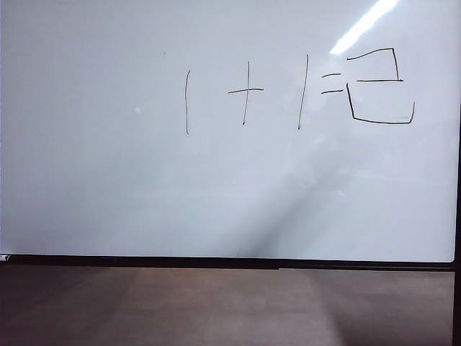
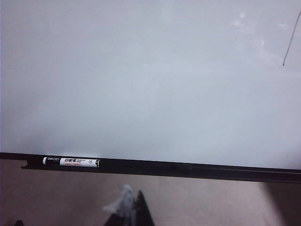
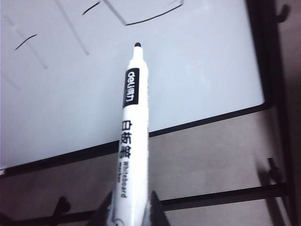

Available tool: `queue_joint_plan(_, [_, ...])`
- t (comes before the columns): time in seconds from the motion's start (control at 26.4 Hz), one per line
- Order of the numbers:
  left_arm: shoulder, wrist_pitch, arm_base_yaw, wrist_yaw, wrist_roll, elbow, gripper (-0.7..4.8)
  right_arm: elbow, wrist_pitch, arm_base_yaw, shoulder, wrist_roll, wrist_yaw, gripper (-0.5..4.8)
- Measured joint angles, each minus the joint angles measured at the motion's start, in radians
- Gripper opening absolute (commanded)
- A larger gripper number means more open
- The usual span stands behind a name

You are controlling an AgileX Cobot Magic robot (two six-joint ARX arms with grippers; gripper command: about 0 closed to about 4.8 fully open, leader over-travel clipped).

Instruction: Reach to the right to find the marker pen, pick it up, and write the answer to the math problem on the whiteboard.

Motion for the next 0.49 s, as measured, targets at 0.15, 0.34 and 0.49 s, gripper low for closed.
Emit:
queue_joint_plan(0.15, [0.000,0.000,0.000,0.000,0.000,0.000,-0.05,0.000,0.000,0.002,0.000,-0.008,0.003,-0.01])
queue_joint_plan(0.34, [0.000,0.000,0.000,0.000,0.000,0.000,-0.04,0.000,0.000,0.002,0.000,-0.122,0.029,-0.01])
queue_joint_plan(0.49, [0.000,0.000,0.000,0.000,0.000,0.000,-0.05,-0.031,0.052,0.001,-0.001,-0.242,0.136,-0.01])
